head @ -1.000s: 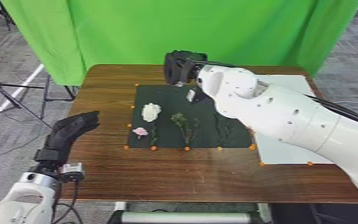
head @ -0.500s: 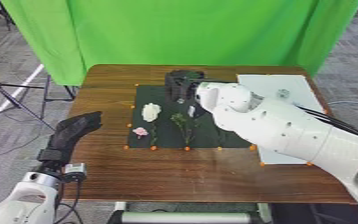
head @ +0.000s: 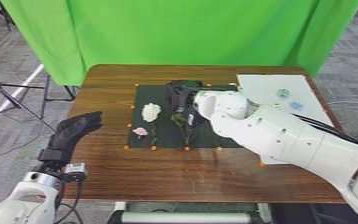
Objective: Arrange flowers
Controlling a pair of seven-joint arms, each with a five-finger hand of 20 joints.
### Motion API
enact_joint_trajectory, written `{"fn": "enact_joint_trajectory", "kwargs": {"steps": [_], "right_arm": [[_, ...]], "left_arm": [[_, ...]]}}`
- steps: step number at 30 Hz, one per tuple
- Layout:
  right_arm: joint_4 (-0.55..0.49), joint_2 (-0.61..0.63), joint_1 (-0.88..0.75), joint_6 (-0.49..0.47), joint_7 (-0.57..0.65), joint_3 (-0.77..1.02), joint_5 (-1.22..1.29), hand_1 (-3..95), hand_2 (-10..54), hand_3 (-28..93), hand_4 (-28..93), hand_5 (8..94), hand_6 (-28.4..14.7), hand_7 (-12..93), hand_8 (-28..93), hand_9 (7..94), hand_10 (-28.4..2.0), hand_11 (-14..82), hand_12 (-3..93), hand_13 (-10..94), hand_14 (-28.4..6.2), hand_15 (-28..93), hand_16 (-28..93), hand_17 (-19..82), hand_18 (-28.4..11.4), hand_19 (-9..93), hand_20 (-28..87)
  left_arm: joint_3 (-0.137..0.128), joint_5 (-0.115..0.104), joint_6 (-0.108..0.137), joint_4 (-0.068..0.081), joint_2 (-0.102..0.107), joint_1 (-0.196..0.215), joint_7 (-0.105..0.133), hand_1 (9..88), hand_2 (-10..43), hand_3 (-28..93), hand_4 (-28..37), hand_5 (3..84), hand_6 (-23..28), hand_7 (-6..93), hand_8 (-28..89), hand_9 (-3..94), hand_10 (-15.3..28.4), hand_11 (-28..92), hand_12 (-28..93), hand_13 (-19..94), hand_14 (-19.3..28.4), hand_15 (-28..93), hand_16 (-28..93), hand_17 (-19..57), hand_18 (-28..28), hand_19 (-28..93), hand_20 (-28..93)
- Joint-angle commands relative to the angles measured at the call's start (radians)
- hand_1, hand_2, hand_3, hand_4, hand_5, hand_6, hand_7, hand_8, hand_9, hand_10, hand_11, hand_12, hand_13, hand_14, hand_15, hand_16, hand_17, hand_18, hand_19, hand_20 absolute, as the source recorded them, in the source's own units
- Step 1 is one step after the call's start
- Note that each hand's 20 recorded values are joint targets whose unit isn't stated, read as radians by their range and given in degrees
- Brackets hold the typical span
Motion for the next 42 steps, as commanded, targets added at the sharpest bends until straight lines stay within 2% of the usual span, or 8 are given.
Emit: {"fn": "enact_joint_trajectory", "kwargs": {"steps": [1, 19, 23, 25, 34, 42], "right_arm": [[0.001, -0.003, -0.003, -0.044, 0.011, 0.018, -0.010, 63.0, -9.5, 60, -15, 74.5, 4.2, 25, 3, 80.9, -8.6, 3.3, 33.3, 84, -1.5, 66, 34, 51, -16.2, 93, 57], [-0.004, -0.004, -0.019, -0.085, 0.023, 0.041, -0.011, 60.7, -9.5, 59, -15, 74.9, 6.1, 24, 1, 77.7, -9.7, 3.4, 31.5, 83, -2.1, 66, 34, 49, -16.7, 93, 57], [-0.006, -0.009, -0.023, -0.104, 0.031, 0.046, -0.012, 59.6, -9.5, 58, -15, 74.5, 5.9, 22, 1, 76.1, -10.0, 4.6, 29.1, 83, -2.2, 66, 33, 50, -16.7, 93, 56], [-0.010, -0.008, -0.024, -0.116, 0.039, 0.049, -0.012, 58.9, -9.5, 59, -15, 74.2, 5.7, 21, 1, 75.1, -10.1, 6.6, 26.5, 83, -2.1, 66, 33, 50, -16.8, 93, 56], [-0.011, -0.010, -0.016, -0.141, 0.038, 0.057, -0.007, 55.8, -9.5, 59, -14, 68.7, 6.0, 20, -1, 71.4, -11.3, 9.7, 19.6, 83, -1.9, 65, 33, 50, -17.0, 93, 55], [-0.016, -0.007, 0.009, -0.133, 0.048, 0.089, 0.011, 48.4, -9.5, 66, -15, 62.8, 6.6, 18, -7, 68.7, -11.5, 9.9, 17.3, 84, -2.3, 63, 33, 50, -17.2, 93, 55]], "left_arm": [[0.002, 0.004, -0.013, 0.004, -0.011, -0.001, -0.010, 26.5, 2.9, 59, -20.0, 47.1, 3.5, 9.5, -5, 42.2, 15.1, 15, 11, 34, 20.1, 21, 0, 3.1, 15.9, 14, 16], [-0.002, 0.005, -0.008, 0.000, -0.013, 0.009, -0.009, 27.6, 2.2, 59, -19.0, 46.3, 3.1, 9.7, -5, 42.1, 15.2, 15, 11, 34, 20.0, 21, 0, 2.9, 16.1, 14, 16], [-0.002, 0.002, 0.000, -0.003, -0.014, 0.015, -0.006, 27.8, 1.6, 59, -18.6, 43.3, 2.5, 9.2, -5, 42.0, 15.3, 15, 11, 34, 20.0, 21, 0, 2.8, 16.2, 14, 16], [0.001, 0.003, -0.003, 0.001, -0.014, 0.007, -0.004, 28.0, 1.1, 59, -18.4, 41.5, 1.9, 8.7, -5, 41.9, 15.3, 15, 12, 34, 20.0, 21, 0, 2.8, 16.2, 14, 16], [-0.001, 0.004, -0.004, 0.000, -0.013, 0.008, -0.003, 28.4, -0.8, 60, -18.2, 39.7, 1.0, 9.5, -6, 41.8, 15.0, 16, 12, 34, 19.9, 21, 0, 2.9, 16.2, 13, 16], [0.002, 0.005, -0.007, 0.002, -0.012, 0.006, -0.002, 28.8, -1.7, 61, -18.9, 39.8, 0.2, 10.4, -6, 42.1, 15.1, 17, 11, 34, 19.5, 21, 0, 2.9, 16.2, 13, 16]]}}
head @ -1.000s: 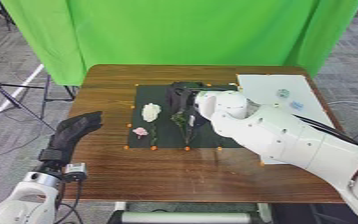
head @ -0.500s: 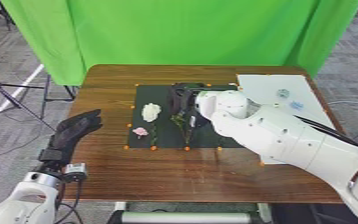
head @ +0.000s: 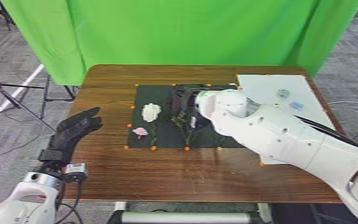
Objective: Arrange flowers
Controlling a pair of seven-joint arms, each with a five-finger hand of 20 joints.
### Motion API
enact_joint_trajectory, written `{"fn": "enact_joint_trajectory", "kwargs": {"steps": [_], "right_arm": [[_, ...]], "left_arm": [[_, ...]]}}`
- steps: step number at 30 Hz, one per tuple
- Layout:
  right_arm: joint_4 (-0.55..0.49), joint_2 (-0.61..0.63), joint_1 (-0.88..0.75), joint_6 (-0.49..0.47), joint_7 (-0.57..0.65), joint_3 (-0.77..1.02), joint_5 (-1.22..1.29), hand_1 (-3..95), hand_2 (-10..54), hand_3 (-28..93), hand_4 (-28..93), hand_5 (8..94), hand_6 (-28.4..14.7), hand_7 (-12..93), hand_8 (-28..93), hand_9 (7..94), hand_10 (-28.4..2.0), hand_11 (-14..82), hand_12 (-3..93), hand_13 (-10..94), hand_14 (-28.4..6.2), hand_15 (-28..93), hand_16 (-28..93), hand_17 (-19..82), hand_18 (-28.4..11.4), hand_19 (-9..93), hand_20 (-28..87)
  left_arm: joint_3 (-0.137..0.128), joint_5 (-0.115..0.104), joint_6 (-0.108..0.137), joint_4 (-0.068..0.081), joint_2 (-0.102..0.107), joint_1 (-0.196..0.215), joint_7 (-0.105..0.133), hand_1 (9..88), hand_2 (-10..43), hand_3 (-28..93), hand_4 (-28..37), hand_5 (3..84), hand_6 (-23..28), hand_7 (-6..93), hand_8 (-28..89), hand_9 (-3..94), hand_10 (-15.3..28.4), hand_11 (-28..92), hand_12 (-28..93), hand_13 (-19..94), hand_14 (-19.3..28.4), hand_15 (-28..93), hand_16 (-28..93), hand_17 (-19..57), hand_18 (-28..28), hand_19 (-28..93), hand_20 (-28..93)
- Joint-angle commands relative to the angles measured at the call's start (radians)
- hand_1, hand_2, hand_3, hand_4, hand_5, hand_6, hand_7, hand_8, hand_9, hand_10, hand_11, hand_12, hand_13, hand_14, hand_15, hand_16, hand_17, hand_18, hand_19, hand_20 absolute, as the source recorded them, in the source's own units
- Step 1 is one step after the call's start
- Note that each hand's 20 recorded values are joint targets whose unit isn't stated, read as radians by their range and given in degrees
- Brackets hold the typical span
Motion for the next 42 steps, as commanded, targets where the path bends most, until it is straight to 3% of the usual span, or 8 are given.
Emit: {"fn": "enact_joint_trajectory", "kwargs": {"steps": [1, 12, 15, 20, 28, 35, 42], "right_arm": [[-0.015, 0.000, 0.038, 0.004, 0.010, 0.036, 0.009, 47.6, -9.5, 67, -15, 62.3, 6.6, 18, -9, 68.6, -11.5, 9.9, 17.2, 84, -2.2, 63, 33, 49, -17.3, 93, 55], [-0.022, 0.023, 0.065, -0.019, 0.004, 0.065, 0.005, 45.1, -9.5, 67, -15, 60.5, 6.1, 18, -12, 66.7, -12.2, 9.4, 16.9, 83, -2.3, 63, 33, 49, -17.5, 93, 55], [-0.041, 0.068, 0.096, -0.019, 0.002, 0.085, -0.006, 44.1, -9.5, 67, -15, 58.4, 5.3, 16, -12, 64.0, -12.4, 9.0, 16.9, 82, -3.0, 62, 33, 48, -18.1, 91, 54], [-0.097, 0.199, 0.106, 0.079, 0.032, 0.147, 0.026, 40.0, -9.5, 67, -14, 54.1, 2.3, 14, -10, 58.1, -13.5, 8.0, 16.9, 80, -4.3, 61, 32, 46, -18.7, 89, 55], [-0.151, 0.361, -0.063, 0.121, 0.114, 0.343, 0.024, 30.1, -9.5, 64, -17, 43.5, -1.1, 7, -6, 47.2, -17.0, 5.8, 16.1, 77, -5.6, 61, 31, 44, -20.0, 87, 55], [-0.148, 0.436, -0.187, 0.133, 0.162, 0.396, -0.030, 27.3, -9.5, 62, -20, 43.2, -1.5, 6, -5, 46.1, -17.7, 5.7, 16.0, 77, -6.6, 61, 30, 43, -20.6, 87, 56], [-0.120, 0.458, -0.288, 0.141, 0.187, 0.473, -0.059, 28.4, -9.5, 63, -21, 45.8, -1.0, 8, -5, 51.2, -17.4, 7.2, 16.8, 78, -6.8, 61, 30, 43, -21.0, 87, 56]], "left_arm": [[0.003, 0.005, -0.005, 0.002, -0.006, 0.004, -0.004, 28.9, -1.9, 61, -18.9, 39.9, 0.1, 10.5, -6, 42.1, 15.1, 17, 11, 34, 19.5, 21, 0, 2.9, 16.2, 13, 16], [0.003, 0.006, -0.009, 0.001, -0.005, 0.006, -0.008, 29.3, -3.0, 62, -19.5, 41.1, 0.2, 11.9, -7, 42.3, 15.0, 18, 11, 34, 19.2, 22, -1, 3.0, 16.2, 13, 16], [-0.002, 0.007, -0.007, -0.005, -0.004, 0.013, -0.010, 29.5, -3.0, 63, -19.7, 41.4, 0.4, 12.1, -7, 42.4, 15.0, 18, 11, 34, 19.2, 22, -1, 3.0, 16.2, 13, 16], [-0.005, 0.004, -0.009, -0.007, -0.005, 0.021, -0.011, 29.4, -3.0, 63, -20.0, 41.6, 0.2, 12.4, -7, 42.5, 14.8, 19, 11, 34, 19.1, 22, -1, 3.1, 16.2, 13, 16], [-0.014, 0.002, 0.017, -0.016, -0.005, 0.042, -0.001, 29.7, -2.8, 63, -20.1, 37.7, -2.0, 12.7, -8, 39.3, 13.6, 18, 10, 34, 18.8, 22, -1, 3.1, 16.3, 13, 16], [-0.006, 0.012, -0.005, -0.011, -0.005, 0.024, -0.003, 29.7, -2.7, 62, -19.5, 37.3, -2.3, 12.9, -8, 38.8, 13.4, 18, 11, 33, 18.9, 21, -1, 3.0, 16.3, 13, 16], [-0.012, 0.010, 0.001, -0.016, -0.010, 0.032, -0.005, 29.5, -2.7, 62, -19.6, 38.1, -1.9, 13.0, -8, 39.4, 13.6, 18, 11, 33, 18.9, 21, 0, 2.9, 16.3, 13, 16]]}}
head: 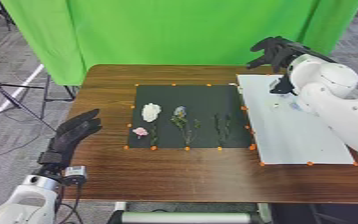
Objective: Arrange flowers
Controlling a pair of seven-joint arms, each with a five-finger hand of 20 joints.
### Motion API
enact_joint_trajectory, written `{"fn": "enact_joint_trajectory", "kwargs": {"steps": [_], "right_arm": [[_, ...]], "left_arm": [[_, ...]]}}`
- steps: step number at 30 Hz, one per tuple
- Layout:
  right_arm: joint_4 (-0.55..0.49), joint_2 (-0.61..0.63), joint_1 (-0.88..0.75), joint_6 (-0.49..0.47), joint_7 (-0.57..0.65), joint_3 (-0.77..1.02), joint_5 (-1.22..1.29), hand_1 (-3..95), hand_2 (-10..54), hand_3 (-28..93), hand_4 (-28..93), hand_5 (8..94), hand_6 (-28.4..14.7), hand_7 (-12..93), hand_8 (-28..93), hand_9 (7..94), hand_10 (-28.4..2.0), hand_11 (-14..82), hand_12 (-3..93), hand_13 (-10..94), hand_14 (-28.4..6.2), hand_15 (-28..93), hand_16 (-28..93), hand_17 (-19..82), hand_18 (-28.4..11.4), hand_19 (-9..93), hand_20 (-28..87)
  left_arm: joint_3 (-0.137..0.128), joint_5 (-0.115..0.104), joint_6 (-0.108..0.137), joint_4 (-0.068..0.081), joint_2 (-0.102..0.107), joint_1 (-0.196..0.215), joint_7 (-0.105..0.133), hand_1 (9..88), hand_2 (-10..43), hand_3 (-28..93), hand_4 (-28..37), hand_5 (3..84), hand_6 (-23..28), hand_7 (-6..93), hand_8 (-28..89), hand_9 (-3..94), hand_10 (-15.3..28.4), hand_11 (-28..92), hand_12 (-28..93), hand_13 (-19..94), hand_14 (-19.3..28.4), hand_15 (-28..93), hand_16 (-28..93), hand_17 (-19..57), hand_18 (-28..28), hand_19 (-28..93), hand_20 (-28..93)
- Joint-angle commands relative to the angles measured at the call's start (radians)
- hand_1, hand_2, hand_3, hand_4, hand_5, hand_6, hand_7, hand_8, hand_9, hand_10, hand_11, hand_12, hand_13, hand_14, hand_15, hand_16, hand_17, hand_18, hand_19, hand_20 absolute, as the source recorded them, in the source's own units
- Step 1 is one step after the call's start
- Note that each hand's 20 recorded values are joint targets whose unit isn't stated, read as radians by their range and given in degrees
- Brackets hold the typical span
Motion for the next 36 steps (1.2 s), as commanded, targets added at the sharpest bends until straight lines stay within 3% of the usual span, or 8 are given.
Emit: {"fn": "enact_joint_trajectory", "kwargs": {"steps": [1, 15, 27, 30, 33, 36], "right_arm": [[0.044, 0.035, -0.138, 0.013, 0.040, 0.063, -0.033, 28.7, -9.5, 63, -21, 46.1, -1.0, 8, -5, 51.7, -17.2, 7.3, 17.0, 78, -6.8, 61, 30, 43, -21.0, 87, 56], [0.009, 0.054, -0.395, -0.007, 0.079, 0.260, -0.026, 32.2, -9.5, 64, -19, 52.5, 0.1, 11, -6, 58.0, -15.5, 8.9, 19.9, 78, -6.5, 62, 30, 44, -21.2, 88, 56], [0.009, 0.043, -0.432, 0.023, 0.058, 0.248, -0.027, 33.8, -9.5, 64, -19, 53.8, 0.4, 13, -7, 61.1, -15.1, 10.0, 21.7, 79, -6.5, 63, 30, 44, -21.3, 89, 56], [0.018, 0.042, -0.432, 0.082, 0.051, 0.216, -0.027, 36.5, -9.5, 65, -19, 54.8, 1.0, 14, -7, 62.2, -14.3, 10.8, 21.7, 79, -5.9, 64, 30, 44, -20.9, 89, 56], [0.036, 0.043, -0.418, 0.211, 0.051, 0.149, -0.057, 42.4, -9.5, 65, -20, 58.7, 2.3, 17, -9, 66.5, -13.4, 13.1, 21.1, 81, -4.6, 65, 30, 47, -19.9, 91, 55], [0.054, 0.040, -0.398, 0.323, 0.045, 0.092, -0.063, 51.5, -9.5, 60, -21, 63.9, 2.6, 20, 1, 73.2, -11.9, 15.5, 22.0, 84, -2.9, 66, 31, 50, -18.6, 93, 57]], "left_arm": [[-0.005, 0.004, -0.002, -0.006, -0.009, 0.008, -0.003, 29.5, -2.7, 62, -19.5, 38.2, -1.9, 13.0, -8, 39.5, 13.7, 18, 11, 33, 18.9, 21, 0, 2.9, 16.3, 13, 16], [-0.013, 0.004, 0.000, -0.012, -0.017, 0.022, -0.004, 29.4, -2.3, 62, -19.5, 38.7, -1.6, 12.9, -8, 39.6, 13.7, 18, 11, 33, 18.8, 21, 0, 2.9, 16.4, 13, 16], [-0.006, 0.006, -0.006, -0.007, -0.017, 0.009, -0.004, 29.3, -2.3, 62, -19.4, 39.2, -1.5, 12.8, -8, 39.6, 13.7, 18, 11, 33, 18.9, 21, 0, 2.9, 16.4, 13, 16], [-0.007, 0.004, -0.002, -0.009, -0.019, 0.014, -0.004, 29.3, -2.2, 61, -19.4, 39.3, -1.5, 12.8, -8, 39.6, 13.7, 18, 11, 33, 18.9, 21, 0, 2.9, 16.4, 13, 16], [-0.009, 0.004, -0.002, -0.010, -0.020, 0.016, -0.004, 29.3, -2.1, 61, -19.5, 39.4, -1.5, 12.9, -8, 39.6, 13.6, 18, 11, 33, 18.8, 21, 0, 2.9, 16.4, 13, 16], [-0.010, 0.002, -0.002, -0.009, -0.021, 0.015, -0.006, 29.3, -2.1, 62, -19.5, 39.6, -1.2, 12.9, -8, 39.6, 13.7, 18, 11, 33, 18.8, 21, 0, 2.9, 16.4, 13, 16]]}}
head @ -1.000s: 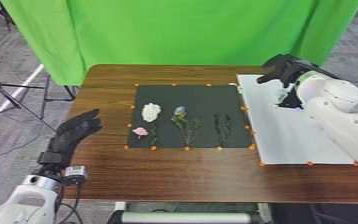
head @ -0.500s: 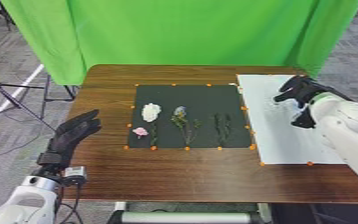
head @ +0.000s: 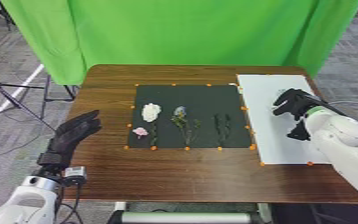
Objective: Arrange flowers
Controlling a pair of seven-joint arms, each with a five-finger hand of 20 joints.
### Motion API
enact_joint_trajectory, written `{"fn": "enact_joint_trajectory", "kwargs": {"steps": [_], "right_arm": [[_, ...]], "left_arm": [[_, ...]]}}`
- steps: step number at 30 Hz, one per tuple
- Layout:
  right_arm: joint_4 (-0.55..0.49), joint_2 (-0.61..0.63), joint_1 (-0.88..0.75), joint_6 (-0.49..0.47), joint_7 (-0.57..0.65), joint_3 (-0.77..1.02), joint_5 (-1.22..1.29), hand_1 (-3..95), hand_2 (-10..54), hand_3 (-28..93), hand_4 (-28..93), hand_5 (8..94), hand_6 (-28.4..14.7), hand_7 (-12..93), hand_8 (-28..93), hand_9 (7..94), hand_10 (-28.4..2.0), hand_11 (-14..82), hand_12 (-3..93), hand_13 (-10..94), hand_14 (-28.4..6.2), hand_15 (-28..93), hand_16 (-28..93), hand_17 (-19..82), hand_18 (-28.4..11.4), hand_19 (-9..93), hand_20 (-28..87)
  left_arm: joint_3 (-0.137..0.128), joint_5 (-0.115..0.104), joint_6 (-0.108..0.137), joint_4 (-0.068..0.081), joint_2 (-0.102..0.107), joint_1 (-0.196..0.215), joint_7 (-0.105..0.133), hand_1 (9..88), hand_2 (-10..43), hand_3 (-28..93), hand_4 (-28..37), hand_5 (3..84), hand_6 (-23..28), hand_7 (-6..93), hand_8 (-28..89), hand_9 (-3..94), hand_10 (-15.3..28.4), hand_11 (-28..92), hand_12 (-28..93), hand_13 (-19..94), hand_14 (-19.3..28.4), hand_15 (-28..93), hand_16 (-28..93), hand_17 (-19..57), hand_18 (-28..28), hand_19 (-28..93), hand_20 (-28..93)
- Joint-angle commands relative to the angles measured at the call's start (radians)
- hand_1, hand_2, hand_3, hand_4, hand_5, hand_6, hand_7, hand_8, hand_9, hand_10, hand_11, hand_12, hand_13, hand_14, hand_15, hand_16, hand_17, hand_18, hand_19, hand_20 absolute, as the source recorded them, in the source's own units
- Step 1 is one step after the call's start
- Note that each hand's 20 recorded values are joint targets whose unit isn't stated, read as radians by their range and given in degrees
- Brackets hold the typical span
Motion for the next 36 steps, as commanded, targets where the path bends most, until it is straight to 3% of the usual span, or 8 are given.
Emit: {"fn": "enact_joint_trajectory", "kwargs": {"steps": [1, 3, 6, 15, 23, 30, 36], "right_arm": [[0.043, -0.009, 0.026, 0.285, -0.003, -0.152, -0.054, 54.5, -9.5, 57, -21, 65.9, 2.4, 21, 4, 75.9, -10.9, 14.0, 25.5, 85, -2.3, 66, 31, 52, -18.2, 93, 58], [0.055, -0.012, 0.041, 0.342, 0.001, -0.187, -0.062, 57.5, -9.5, 56, -21, 69.7, 2.2, 23, 6, 81.7, -8.5, 9.3, 32.8, 87, -1.5, 67, 31, 54, -17.2, 93, 60], [0.070, -0.013, 0.064, 0.391, -0.004, -0.227, -0.071, 59.3, -9.5, 56, -21, 73.8, 2.0, 26, 7, 85.9, -7.8, 9.1, 35.4, 88, -0.9, 68, 31, 55, -17.0, 93, 61], [0.013, 0.042, 0.186, 0.413, -0.014, -0.273, -0.039, 60.8, -9.5, 56, -21, 77.5, 1.2, 25, 7, 88.8, -8.6, 10.6, 36.2, 89, -0.3, 68, 32, 56, -16.6, 93, 63], [-0.030, 0.061, 0.513, 0.287, -0.053, -0.486, 0.028, 60.9, -9.5, 56, -21, 77.1, 1.7, 25, 7, 88.7, -8.3, 8.7, 37.3, 89, -0.2, 68, 33, 56, -16.5, 93, 63], [-0.018, -0.068, 0.823, 0.179, -0.107, -0.780, 0.075, 60.6, -9.5, 57, -20, 76.8, 1.7, 26, 7, 88.5, -8.5, 7.6, 37.8, 89, 0.0, 68, 33, 56, -16.5, 93, 63], [-0.042, -0.196, 0.844, 0.082, -0.148, -0.857, 0.068, 60.2, -9.5, 57, -20, 76.6, 1.9, 26, 7, 88.1, -8.5, 7.5, 37.7, 88, -0.1, 68, 33, 56, -16.4, 93, 64]], "left_arm": [[-0.004, 0.000, -0.001, -0.004, -0.011, 0.008, -0.005, 29.2, -2.0, 62, -19.5, 39.7, -1.1, 12.9, -8, 39.6, 13.7, 18, 11, 33, 18.8, 21, 0, 2.9, 16.4, 13, 16], [-0.003, 0.001, -0.002, -0.005, -0.011, 0.009, -0.004, 29.1, -2.0, 62, -19.6, 39.8, -0.8, 12.6, -8, 39.7, 13.7, 18, 11, 33, 18.8, 21, 0, 2.9, 16.4, 13, 16], [-0.003, 0.000, -0.003, -0.004, -0.012, 0.010, -0.004, 29.0, -1.9, 62, -19.7, 39.8, -0.8, 12.7, -8, 39.6, 13.7, 18, 11, 33, 18.9, 21, 0, 2.8, 16.4, 13, 16], [-0.018, -0.003, -0.002, -0.010, -0.004, 0.019, -0.007, 28.8, -1.8, 62, -20.0, 40.0, -0.6, 12.7, -8, 39.6, 13.7, 18, 11, 33, 18.9, 21, 0, 2.8, 16.4, 13, 16], [-0.022, -0.001, -0.006, -0.016, 0.002, 0.024, -0.017, 28.7, -1.9, 62, -20.0, 40.1, -0.6, 12.7, -8, 39.7, 13.6, 18, 11, 33, 19.0, 21, 0, 2.8, 16.3, 13, 16], [-0.017, 0.001, -0.014, -0.013, 0.005, 0.015, -0.025, 28.7, -1.8, 62, -20.0, 40.2, -0.7, 12.8, -8, 39.7, 13.7, 18, 11, 33, 18.9, 21, 0, 2.8, 16.3, 13, 16], [-0.012, 0.003, -0.029, -0.008, 0.001, 0.006, -0.029, 28.7, -1.7, 62, -19.9, 40.3, -0.8, 12.8, -8, 39.6, 13.6, 17, 11, 33, 18.8, 21, 0, 2.7, 16.3, 13, 16]]}}
